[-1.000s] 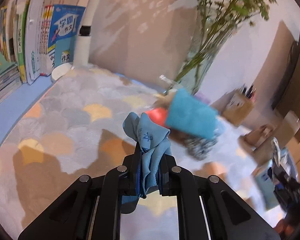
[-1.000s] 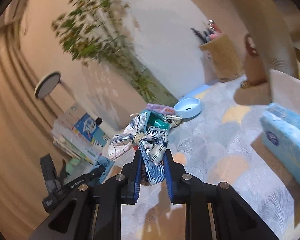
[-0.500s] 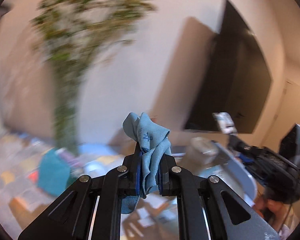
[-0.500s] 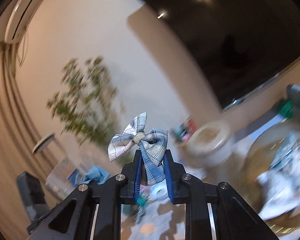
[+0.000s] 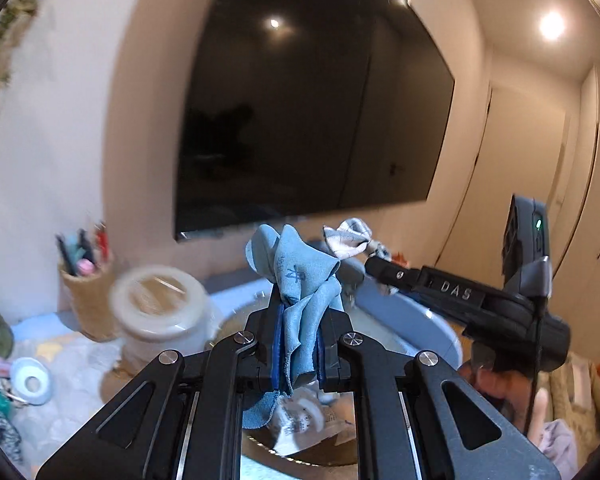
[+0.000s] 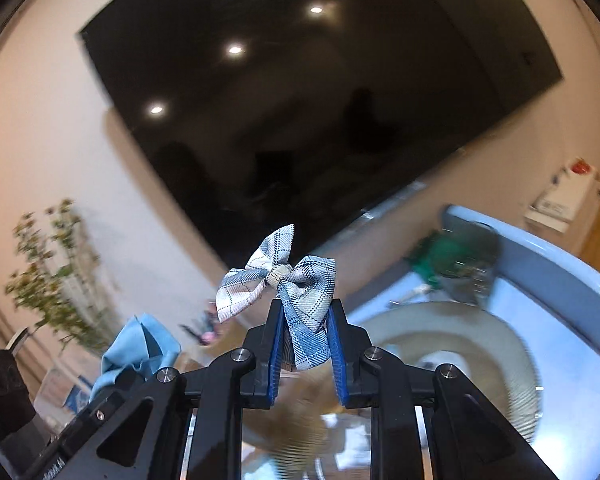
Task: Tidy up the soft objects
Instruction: 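Carry the cloth and scrunchie to the glass bowl and open both tools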
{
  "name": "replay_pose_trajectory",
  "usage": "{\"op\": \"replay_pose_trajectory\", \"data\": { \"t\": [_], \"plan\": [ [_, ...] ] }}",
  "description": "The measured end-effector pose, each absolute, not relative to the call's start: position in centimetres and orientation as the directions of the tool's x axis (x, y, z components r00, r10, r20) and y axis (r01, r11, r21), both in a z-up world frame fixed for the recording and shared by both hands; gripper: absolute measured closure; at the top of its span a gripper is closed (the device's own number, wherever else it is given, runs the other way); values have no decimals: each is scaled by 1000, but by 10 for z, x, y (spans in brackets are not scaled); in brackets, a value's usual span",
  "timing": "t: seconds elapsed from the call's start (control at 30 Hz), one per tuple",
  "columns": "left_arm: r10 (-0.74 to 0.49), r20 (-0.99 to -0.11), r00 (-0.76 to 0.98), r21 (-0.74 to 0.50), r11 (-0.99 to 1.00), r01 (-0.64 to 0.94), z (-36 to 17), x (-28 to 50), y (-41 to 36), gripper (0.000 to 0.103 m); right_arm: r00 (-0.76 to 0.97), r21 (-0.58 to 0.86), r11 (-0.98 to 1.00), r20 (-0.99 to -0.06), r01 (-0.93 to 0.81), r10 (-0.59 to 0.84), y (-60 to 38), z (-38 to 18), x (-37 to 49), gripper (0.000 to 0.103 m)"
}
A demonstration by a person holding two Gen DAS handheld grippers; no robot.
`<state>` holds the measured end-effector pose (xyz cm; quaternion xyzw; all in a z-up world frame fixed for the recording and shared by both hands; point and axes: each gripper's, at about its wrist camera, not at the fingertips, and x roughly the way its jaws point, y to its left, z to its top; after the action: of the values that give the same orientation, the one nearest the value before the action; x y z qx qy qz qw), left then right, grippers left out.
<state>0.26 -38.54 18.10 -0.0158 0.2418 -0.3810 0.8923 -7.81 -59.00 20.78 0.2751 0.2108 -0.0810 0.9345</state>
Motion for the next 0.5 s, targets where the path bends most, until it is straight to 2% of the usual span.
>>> {"op": "replay_pose_trajectory", "data": {
  "t": [0.2,0.27,0.3,0.33,0.37,0.5],
  "plan": [
    [-665,-501,554,-209,714,668,151,17,-413,92,823,440,812,-562,383,-84,-626,175,-76,81],
    [-661,-541,520,-219,708,671,144,25,-420,72,803,420,814,-589,401,-92,-631,168,-73,77],
    [-650,-572,499,-215,707,674,140,28,-425,53,788,411,818,-611,402,-81,-632,165,-69,61],
    [-632,-610,478,-204,708,676,137,30,-429,29,772,403,820,-631,407,-73,-631,163,-65,51],
    [-623,-620,477,-197,712,674,134,31,-429,22,759,389,824,-647,412,-74,-630,162,-63,39],
    [-602,-615,509,-172,733,659,137,25,-422,19,750,348,838,-653,420,-105,-618,166,-64,36]
  ]
}}
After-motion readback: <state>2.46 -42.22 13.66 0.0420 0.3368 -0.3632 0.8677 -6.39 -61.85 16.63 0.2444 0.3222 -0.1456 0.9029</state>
